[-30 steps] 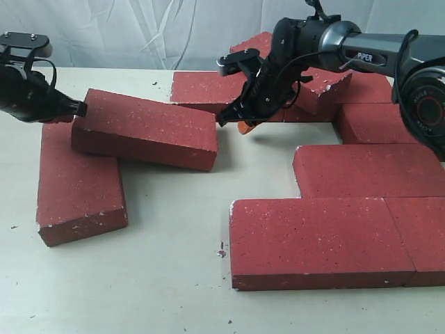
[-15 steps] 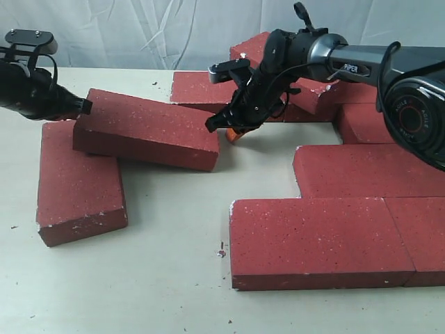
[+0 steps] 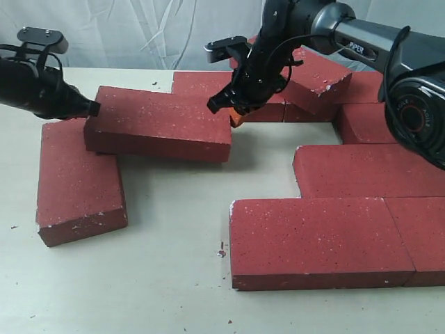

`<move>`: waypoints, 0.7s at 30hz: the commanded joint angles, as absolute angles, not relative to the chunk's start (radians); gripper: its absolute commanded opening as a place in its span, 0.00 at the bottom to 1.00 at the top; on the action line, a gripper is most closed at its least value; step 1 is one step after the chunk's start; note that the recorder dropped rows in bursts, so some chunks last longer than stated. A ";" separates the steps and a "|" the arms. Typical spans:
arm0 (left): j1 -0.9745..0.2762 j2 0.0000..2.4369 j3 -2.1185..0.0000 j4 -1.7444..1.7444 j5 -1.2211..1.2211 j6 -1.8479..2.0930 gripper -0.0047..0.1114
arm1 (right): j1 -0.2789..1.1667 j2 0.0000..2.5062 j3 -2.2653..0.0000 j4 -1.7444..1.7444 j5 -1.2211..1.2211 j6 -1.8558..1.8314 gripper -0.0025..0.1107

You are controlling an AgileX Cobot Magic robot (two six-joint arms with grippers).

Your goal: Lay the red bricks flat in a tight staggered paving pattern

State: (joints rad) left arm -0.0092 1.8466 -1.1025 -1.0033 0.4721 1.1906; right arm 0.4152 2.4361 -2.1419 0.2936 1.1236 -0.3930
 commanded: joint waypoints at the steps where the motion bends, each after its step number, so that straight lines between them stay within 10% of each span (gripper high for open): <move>1: -0.122 1.846 -1.107 -1.109 0.509 1.289 0.04 | 0.419 2.370 -2.159 0.212 1.166 -0.388 0.01; 21: -0.192 1.949 -1.139 -1.102 0.396 1.318 0.04 | 0.419 2.375 -2.159 0.064 1.221 -0.356 0.01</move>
State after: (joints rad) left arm -0.1715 1.9497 -1.1264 -1.0887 0.3602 1.3125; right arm 0.4050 2.3716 -2.1526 0.0207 1.2407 -0.3565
